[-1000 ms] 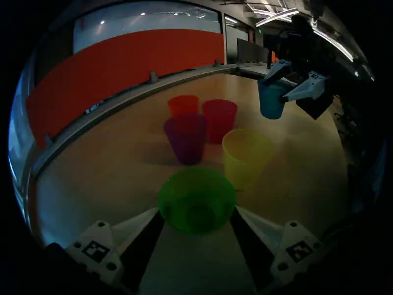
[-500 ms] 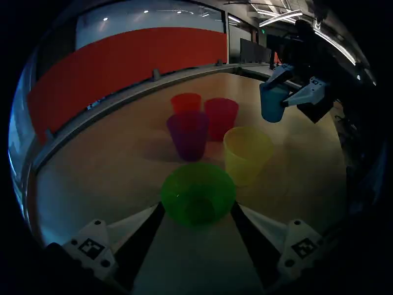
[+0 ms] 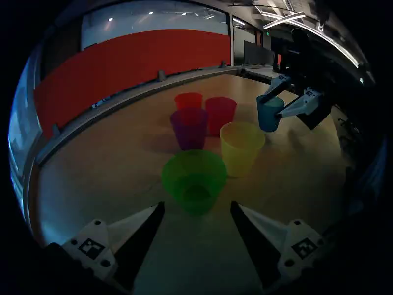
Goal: Pour water
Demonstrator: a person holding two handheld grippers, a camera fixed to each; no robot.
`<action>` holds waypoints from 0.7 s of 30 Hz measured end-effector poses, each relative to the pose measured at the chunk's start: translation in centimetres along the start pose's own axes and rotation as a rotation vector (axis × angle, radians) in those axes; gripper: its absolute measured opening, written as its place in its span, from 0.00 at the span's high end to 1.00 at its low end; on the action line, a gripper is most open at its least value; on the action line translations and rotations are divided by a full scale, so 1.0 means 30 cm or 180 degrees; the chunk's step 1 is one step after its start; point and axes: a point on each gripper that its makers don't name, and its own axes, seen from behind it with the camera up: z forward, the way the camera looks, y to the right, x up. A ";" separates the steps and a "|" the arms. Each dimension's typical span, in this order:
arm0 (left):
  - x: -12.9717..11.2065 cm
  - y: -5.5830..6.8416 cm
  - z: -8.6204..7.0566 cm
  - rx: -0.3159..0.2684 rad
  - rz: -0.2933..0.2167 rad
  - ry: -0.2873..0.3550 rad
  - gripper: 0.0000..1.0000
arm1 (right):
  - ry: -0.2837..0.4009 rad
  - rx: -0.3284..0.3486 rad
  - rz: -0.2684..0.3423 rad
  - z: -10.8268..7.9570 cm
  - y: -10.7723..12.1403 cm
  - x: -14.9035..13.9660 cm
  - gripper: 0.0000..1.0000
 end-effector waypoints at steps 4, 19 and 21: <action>-0.002 0.001 -0.014 0.0014 -0.0031 0.0025 0.00 | -0.0038 0.0001 0.0006 0.007 -0.004 -0.019 0.08; -0.004 -0.003 -0.027 0.0030 -0.0077 0.0054 0.00 | -0.0115 -0.0029 0.0015 0.011 0.001 -0.058 0.08; -0.002 -0.003 -0.028 0.0030 -0.0079 0.0056 0.00 | -0.0121 -0.0034 0.0010 0.010 0.001 -0.061 0.07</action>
